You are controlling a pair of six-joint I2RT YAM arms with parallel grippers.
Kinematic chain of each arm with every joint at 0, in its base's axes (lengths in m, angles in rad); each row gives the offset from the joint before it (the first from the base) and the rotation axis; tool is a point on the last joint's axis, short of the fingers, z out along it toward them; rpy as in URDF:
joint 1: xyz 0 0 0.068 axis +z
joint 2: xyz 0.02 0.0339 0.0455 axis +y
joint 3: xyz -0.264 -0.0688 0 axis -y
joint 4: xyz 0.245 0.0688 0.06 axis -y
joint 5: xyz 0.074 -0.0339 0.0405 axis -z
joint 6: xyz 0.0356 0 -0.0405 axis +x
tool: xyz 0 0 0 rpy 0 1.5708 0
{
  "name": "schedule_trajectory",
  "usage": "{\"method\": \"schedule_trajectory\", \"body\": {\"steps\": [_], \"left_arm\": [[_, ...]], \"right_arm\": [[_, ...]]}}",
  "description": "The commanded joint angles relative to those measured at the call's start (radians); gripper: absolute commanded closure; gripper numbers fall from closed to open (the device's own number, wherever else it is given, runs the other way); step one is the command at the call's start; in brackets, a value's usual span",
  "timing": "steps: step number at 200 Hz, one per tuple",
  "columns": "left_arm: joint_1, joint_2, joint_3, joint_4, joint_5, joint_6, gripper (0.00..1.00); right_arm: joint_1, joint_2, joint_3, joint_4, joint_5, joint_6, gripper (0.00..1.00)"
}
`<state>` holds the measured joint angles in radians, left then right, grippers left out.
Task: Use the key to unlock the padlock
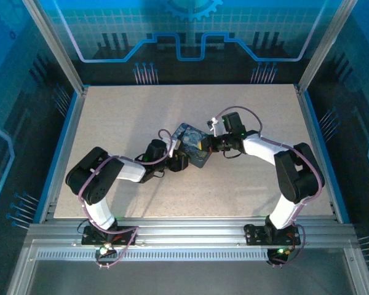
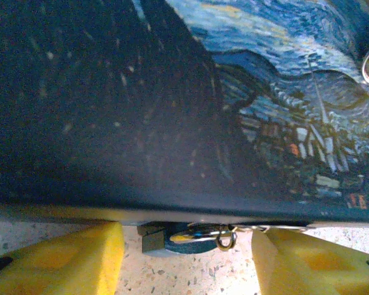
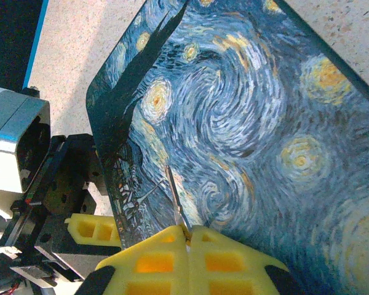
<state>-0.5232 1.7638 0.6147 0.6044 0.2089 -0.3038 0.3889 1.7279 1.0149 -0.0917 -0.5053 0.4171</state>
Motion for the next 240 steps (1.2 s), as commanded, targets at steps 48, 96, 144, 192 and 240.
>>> {"method": "schedule_trajectory", "body": {"steps": [48, 96, 144, 192, 240], "left_arm": [[-0.052, 0.031, 0.034, 0.017, 0.018, 0.014, 0.52], [-0.064, 0.034, 0.052, -0.010, 0.010, 0.019, 0.54], [-0.067, 0.037, 0.059, -0.015, -0.009, 0.011, 0.58], [-0.068, 0.046, 0.070, -0.015, -0.016, 0.002, 0.63], [-0.067, 0.032, 0.081, -0.034, -0.009, -0.017, 0.71]], "right_arm": [[-0.007, 0.009, -0.032, -0.040, 0.016, -0.009, 1.00], [-0.004, 0.010, -0.030, -0.038, 0.015, -0.004, 1.00], [-0.001, 0.010, -0.034, -0.034, 0.016, -0.001, 1.00], [0.002, 0.009, -0.035, -0.034, 0.015, 0.001, 1.00], [0.005, -0.006, -0.044, -0.013, 0.013, 0.000, 1.00]]}}
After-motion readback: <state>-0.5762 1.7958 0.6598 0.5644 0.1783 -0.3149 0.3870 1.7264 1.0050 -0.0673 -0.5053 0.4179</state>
